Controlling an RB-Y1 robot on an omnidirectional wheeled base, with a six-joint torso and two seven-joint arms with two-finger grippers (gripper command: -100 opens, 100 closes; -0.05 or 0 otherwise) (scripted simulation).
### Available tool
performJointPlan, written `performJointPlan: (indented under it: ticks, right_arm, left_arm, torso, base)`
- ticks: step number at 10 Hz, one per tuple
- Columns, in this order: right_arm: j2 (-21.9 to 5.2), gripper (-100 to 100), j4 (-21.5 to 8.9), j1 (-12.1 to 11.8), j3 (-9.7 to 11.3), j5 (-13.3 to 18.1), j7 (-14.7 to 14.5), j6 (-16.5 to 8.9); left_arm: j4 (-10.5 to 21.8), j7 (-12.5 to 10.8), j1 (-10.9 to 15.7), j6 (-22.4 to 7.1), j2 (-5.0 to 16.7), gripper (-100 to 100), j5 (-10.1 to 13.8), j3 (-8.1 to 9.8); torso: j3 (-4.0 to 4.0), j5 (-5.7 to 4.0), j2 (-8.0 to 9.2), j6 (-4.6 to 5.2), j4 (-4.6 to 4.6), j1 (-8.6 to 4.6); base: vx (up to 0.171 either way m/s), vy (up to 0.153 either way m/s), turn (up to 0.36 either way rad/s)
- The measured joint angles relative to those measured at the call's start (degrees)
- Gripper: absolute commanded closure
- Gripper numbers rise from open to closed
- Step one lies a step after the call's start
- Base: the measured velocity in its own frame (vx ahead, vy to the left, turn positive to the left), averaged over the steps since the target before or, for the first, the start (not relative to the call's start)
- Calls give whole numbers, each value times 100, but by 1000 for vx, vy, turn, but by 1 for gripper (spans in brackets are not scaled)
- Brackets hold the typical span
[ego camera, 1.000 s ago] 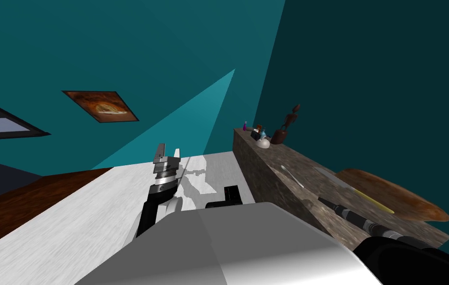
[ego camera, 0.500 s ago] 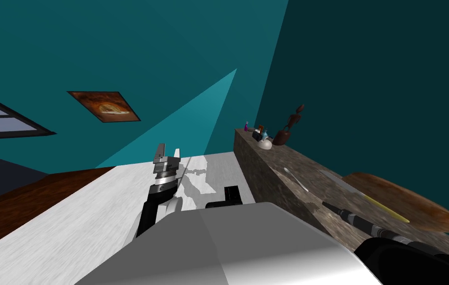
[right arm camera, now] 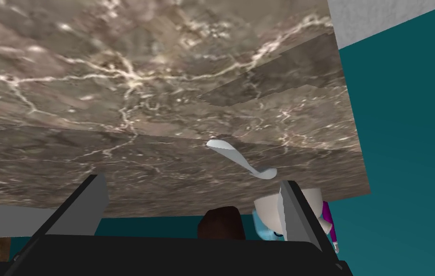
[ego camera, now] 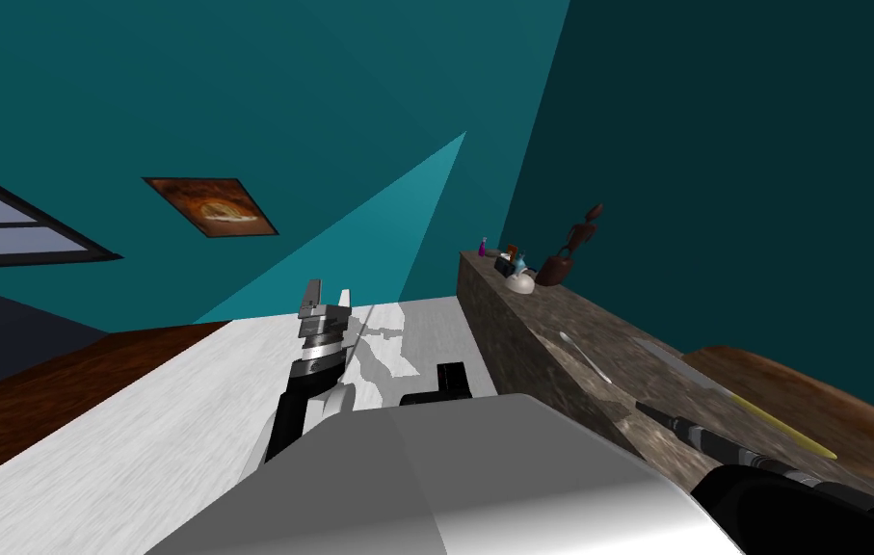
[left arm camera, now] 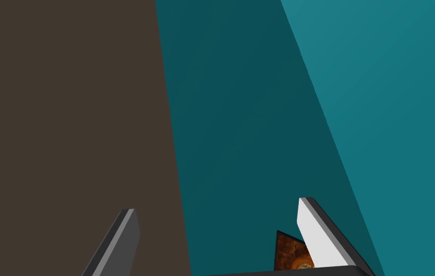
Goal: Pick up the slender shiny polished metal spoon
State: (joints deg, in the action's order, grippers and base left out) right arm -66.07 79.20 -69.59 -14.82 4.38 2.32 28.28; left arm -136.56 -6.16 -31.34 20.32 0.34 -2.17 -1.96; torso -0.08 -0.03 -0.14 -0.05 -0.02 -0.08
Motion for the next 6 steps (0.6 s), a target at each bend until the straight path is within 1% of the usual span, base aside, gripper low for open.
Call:
performJointPlan:
  ticks: [2,4,5,6]
  right_arm:
    - [-11,-100,-41,18,17,5,0,20]
    - [-11,-100,-46,20,20,6,0,23]
    - [-103,-100,-110,-80,61,58,-29,28]
    - [-154,-100,-147,-130,90,91,-54,26]
  left_arm:
    - [0,0,0,0,0,0,0,0]
    - [0,0,0,0,0,0,0,0]
    - [0,0,0,0,0,0,0,0]
    - [0,0,0,0,0,0,0,0]
  torso:
    - [3,4,4,3,1,16]
    - [3,3,4,2,1,13]
    - [2,3,3,3,0,9]
    - [3,2,5,2,1,6]
  base:
    - [26,17,-22]
    - [30,3,23]
    - [21,-9,40]
    - [17,6,-1]
